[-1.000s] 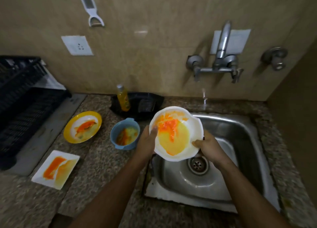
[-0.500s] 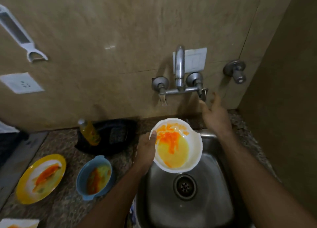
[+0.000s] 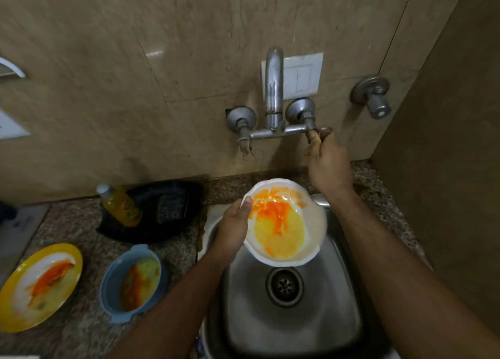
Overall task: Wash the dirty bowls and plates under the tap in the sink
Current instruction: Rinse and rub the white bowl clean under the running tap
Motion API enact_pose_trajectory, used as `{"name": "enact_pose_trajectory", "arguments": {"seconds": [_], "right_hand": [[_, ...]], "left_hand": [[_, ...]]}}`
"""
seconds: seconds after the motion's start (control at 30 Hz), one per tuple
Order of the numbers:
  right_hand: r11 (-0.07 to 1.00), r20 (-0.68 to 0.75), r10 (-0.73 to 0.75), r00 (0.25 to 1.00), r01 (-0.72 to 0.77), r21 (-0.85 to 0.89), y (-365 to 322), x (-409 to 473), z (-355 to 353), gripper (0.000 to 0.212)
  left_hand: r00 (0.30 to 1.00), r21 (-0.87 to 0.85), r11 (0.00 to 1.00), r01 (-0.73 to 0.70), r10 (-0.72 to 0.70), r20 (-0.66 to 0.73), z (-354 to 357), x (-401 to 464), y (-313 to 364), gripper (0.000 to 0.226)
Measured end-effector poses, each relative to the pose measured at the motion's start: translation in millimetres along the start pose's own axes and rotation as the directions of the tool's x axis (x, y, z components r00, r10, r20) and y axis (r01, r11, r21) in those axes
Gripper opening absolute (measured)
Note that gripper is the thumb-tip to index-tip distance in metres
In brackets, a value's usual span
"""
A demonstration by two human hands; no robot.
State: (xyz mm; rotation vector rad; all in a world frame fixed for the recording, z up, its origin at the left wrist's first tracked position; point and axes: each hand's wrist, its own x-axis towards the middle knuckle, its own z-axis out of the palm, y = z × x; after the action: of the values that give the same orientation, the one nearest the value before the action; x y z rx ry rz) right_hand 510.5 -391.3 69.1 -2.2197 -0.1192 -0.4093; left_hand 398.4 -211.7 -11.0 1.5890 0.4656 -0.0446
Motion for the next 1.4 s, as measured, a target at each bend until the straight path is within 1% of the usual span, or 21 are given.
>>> {"name": "enact_pose_trajectory", "arguments": {"seconds": [0.23,0.4,0.53,0.6,0.67,0.73,0.77,0.83,0.9,0.97,1.0,1.07,1.1,1.17,1.23,1.27,1.33,1.37,1.4], "right_hand": [[0.971,0.059,0.107,0.992,-0.117,0.209,-3.0,-1.3,-1.4,0.024],[0.943,0.102,0.136,0.985,-0.160,0.290,-0.4,-1.2,-0.7,0.024],[0.911,0.165,0.155,0.974,-0.205,0.358,1.7,-5.6,-5.4,0.029],[0.921,0.146,0.194,0.970,-0.231,0.313,9.8,-16.1,-10.2,0.036],[0.940,0.082,0.216,0.973,-0.230,0.252,20.1,-33.4,-15.2,0.032],[0.971,0.037,0.148,0.988,-0.152,0.182,28.6,-54.1,-16.6,0.027],[0.984,0.048,0.096,0.994,-0.102,0.148,31.4,-63.5,-16.6,0.028],[0.997,0.132,0.007,0.991,-0.017,0.076,34.9,-76.8,-15.1,0.031],[0.997,0.293,-0.048,0.955,0.063,-0.041,38.3,-83.3,-13.0,0.038],[0.971,0.491,-0.070,0.868,0.173,-0.168,43.8,-87.4,-9.1,0.051],[0.948,0.568,-0.066,0.820,0.229,-0.220,47.0,-90.5,-4.5,0.059],[0.907,0.660,-0.042,0.750,0.305,-0.289,46.2,-99.8,6.8,0.076],[0.892,0.691,-0.033,0.722,0.333,-0.305,43.6,-105.5,12.5,0.085],[0.885,0.765,-0.062,0.641,0.390,-0.255,36.8,-114.8,18.6,0.096],[0.884,0.813,-0.111,0.571,0.431,-0.182,37.2,-114.1,17.6,0.099],[0.876,0.820,-0.116,0.561,0.446,-0.182,40.8,-110.4,17.0,0.097],[0.855,0.803,-0.112,0.585,0.469,-0.222,43.2,-108.9,21.5,0.090],[0.866,0.791,-0.129,0.598,0.456,-0.203,39.3,-112.6,24.6,0.084],[0.891,0.791,-0.162,0.590,0.432,-0.139,34.5,-118.4,27.8,0.080]], "left_hand": [[0.999,-0.045,0.998,0.031,-0.031,0.012,2.8,0.1,-0.8,0.033],[0.999,-0.044,0.998,0.039,-0.038,0.026,4.1,1.4,-3.1,0.036],[0.997,-0.043,0.997,0.067,-0.064,0.053,4.6,2.7,-3.1,0.038],[0.994,-0.060,0.995,0.086,-0.082,0.068,6.4,4.6,-0.1,0.036],[0.991,-0.060,0.992,0.110,-0.106,0.077,9.6,8.1,2.9,0.035],[0.986,-0.033,0.989,0.147,-0.144,0.083,14.1,12.1,6.2,0.036],[0.984,-0.013,0.987,0.162,-0.160,0.082,16.9,14.7,7.1,0.038],[0.979,0.021,0.982,0.186,-0.187,0.076,23.4,19.2,8.0,0.043],[0.974,0.031,0.979,0.204,-0.206,0.095,30.4,21.6,8.9,0.047],[0.974,0.050,0.981,0.187,-0.192,0.117,36.6,24.9,8.2,0.045],[0.976,0.051,0.982,0.182,-0.187,0.113,39.5,26.1,9.3,0.042],[0.979,0.068,0.982,0.174,-0.180,0.095,43.7,29.1,14.5,0.042],[0.982,0.096,0.983,0.159,-0.168,0.090,44.7,31.2,17.8,0.044],[0.985,0.135,0.982,0.130,-0.144,0.097,43.1,34.1,21.1,0.040],[0.983,0.147,0.980,0.136,-0.152,0.104,38.4,36.1,18.1,0.037],[0.983,0.145,0.980,0.139,-0.154,0.098,35.6,36.0,16.1,0.037],[0.986,0.129,0.983,0.129,-0.141,0.086,33.1,36.4,15.4,0.039],[0.989,0.144,0.983,0.115,-0.127,0.074,32.8,37.8,16.5,0.040],[0.992,0.165,0.981,0.101,-0.112,0.061,32.6,38.1,18.8,0.041]]}}
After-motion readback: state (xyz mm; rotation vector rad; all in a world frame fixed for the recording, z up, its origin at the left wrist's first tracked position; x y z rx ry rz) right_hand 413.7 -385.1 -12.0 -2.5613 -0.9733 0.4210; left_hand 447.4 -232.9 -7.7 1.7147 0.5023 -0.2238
